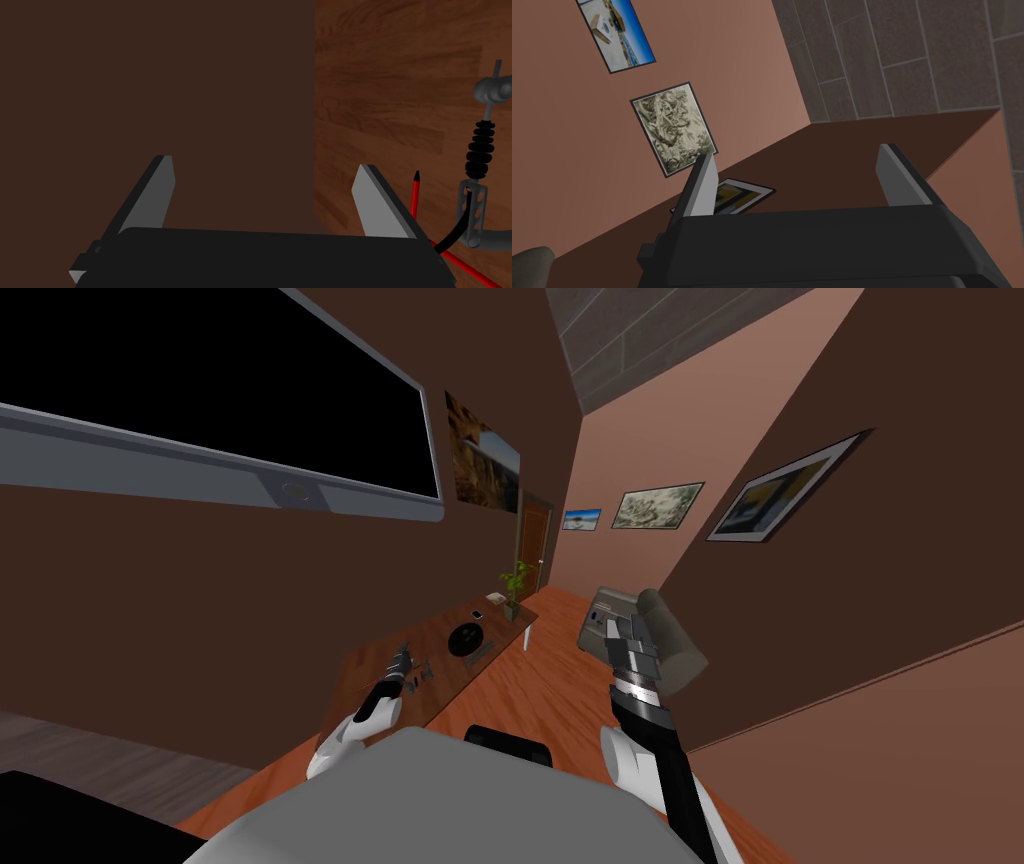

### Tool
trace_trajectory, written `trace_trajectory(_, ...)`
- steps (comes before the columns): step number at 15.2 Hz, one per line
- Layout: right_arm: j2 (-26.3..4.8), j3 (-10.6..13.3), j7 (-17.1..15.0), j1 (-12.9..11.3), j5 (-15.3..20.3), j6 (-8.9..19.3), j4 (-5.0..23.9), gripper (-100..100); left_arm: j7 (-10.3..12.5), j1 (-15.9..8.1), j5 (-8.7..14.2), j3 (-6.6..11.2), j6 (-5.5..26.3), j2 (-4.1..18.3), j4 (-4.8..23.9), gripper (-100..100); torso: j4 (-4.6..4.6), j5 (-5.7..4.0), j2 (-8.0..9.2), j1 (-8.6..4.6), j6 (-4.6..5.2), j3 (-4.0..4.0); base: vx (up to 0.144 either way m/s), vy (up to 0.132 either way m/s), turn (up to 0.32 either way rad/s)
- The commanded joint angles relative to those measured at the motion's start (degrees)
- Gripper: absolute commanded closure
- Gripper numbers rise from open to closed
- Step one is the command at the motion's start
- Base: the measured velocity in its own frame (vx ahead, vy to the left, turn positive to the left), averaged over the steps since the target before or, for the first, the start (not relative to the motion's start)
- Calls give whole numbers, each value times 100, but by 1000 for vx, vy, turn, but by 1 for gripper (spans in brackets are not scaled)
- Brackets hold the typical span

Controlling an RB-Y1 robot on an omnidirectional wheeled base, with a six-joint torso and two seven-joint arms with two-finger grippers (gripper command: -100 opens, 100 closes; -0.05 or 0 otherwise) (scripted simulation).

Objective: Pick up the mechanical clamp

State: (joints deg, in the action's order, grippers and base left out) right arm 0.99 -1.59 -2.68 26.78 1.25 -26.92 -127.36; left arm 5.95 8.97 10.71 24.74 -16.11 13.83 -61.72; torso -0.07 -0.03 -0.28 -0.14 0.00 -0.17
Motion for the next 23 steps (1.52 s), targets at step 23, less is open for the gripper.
trace_trajectory(23, -1, 0, 0, 0, 0, 0, 0, 0, 18, -656, 254, 867, 365, -144, 2143, -100, 1, 4, 3, 20, 0, 2, 59, -10, 13)
